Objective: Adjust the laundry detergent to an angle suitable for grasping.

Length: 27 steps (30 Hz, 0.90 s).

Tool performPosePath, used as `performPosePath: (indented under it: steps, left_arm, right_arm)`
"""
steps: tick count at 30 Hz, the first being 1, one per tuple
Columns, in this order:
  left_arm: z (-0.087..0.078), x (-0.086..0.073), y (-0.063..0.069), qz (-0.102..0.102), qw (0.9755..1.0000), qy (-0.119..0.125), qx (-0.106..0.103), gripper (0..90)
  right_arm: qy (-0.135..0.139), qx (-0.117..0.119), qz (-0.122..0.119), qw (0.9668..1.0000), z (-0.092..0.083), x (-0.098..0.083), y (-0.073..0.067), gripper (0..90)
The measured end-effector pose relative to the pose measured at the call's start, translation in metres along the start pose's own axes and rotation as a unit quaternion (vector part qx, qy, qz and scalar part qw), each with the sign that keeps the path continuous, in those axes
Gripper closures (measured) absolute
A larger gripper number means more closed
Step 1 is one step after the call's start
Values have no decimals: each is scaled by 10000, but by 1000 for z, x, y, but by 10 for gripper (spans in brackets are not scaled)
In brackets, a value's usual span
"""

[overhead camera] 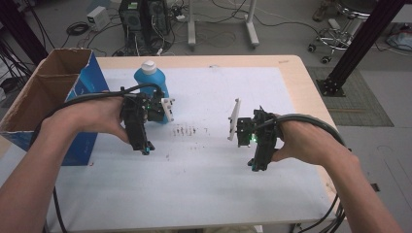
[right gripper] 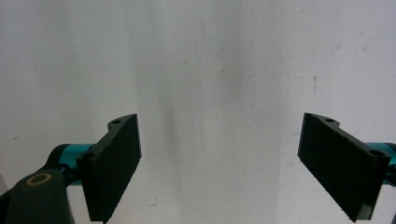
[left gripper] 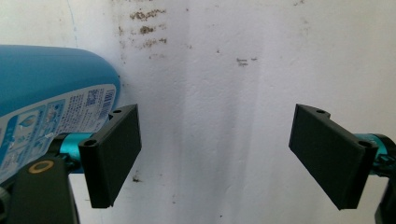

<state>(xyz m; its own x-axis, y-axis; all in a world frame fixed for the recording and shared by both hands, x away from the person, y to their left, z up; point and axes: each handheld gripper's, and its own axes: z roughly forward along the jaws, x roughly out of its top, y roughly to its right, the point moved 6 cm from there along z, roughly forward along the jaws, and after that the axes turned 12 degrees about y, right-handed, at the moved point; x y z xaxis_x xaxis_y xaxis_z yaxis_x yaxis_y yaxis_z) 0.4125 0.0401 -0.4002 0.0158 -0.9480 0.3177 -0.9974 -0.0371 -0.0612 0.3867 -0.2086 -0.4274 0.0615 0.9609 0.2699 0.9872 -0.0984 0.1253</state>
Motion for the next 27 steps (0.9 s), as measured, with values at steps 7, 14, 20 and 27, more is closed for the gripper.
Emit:
performPosePath:
  steps: [7,14,20,27]
  left_arm:
    - [-1,0,1,-5,10000,-7,-14,169]
    - [0,0,1,-10,10000,-47,-20,170]
    - [-3,-1,2,-25,10000,-31,-12,170]
    - [-9,-7,4,-48,10000,-63,10,170]
  right_arm:
    - [-9,-22,32,10000,0,-1,2,124]
    - [3,-44,77,10000,-1,-2,4,124]
    - [88,-107,164,9998,-3,0,7,124]
    - [212,-273,402,9986,-3,4,12,124]
